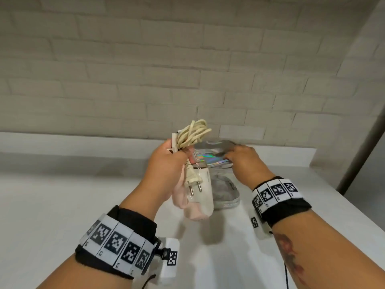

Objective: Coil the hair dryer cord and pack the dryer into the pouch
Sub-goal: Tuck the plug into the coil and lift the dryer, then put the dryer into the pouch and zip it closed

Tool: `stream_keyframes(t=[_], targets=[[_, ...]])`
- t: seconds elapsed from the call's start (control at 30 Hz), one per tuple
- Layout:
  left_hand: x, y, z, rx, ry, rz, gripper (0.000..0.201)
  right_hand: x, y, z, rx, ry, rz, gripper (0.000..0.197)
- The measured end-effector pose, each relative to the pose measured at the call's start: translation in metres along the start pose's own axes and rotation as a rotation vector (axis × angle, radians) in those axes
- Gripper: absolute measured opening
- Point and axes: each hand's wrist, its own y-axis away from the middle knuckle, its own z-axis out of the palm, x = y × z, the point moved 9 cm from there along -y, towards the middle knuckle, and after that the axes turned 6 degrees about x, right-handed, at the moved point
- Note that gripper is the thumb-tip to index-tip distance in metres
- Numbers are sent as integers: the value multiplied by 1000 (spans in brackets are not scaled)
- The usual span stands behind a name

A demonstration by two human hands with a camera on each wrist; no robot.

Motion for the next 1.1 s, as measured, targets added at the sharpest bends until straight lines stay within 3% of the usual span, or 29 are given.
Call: stream_keyframes(t=[0.1,0.2,0.3,0.4,0.5,0.6,0.7,0.77,0.87,0.97,1.1], targets=[[22,-3,-4,45,62,50,25,-4,6,3,-19,-10,22,37],[47,-3,-8,100,147,113,31,-9,11,-12,92,-77,12,25],[75,-1,-8,181,235,226,24,-9,11,-53,274,-364,98,17],[101,7,0,256,247,395,16,-1,6,-94,363,-670,237,18],[112,20,21,230,243,539,28,12,1,-120,428,-851,337,12],[102,31,47,110,65,715,36,18,1,-124,401,-1012,376,8],[70,37,76,-56,-299,872,38,22,3,-112,348,-1273,435,8],[46,41,91,-165,-562,967,38,28,6,-102,314,-1194,450,9],[10,35,101,-310,-930,921,33,43,15,-93,319,-1080,484,10],[-23,25,109,-505,-1172,714,23,47,17,-91,335,-1084,485,11],[-38,7,117,-548,-1333,492,29,28,11,-93,302,-1084,411,10]])
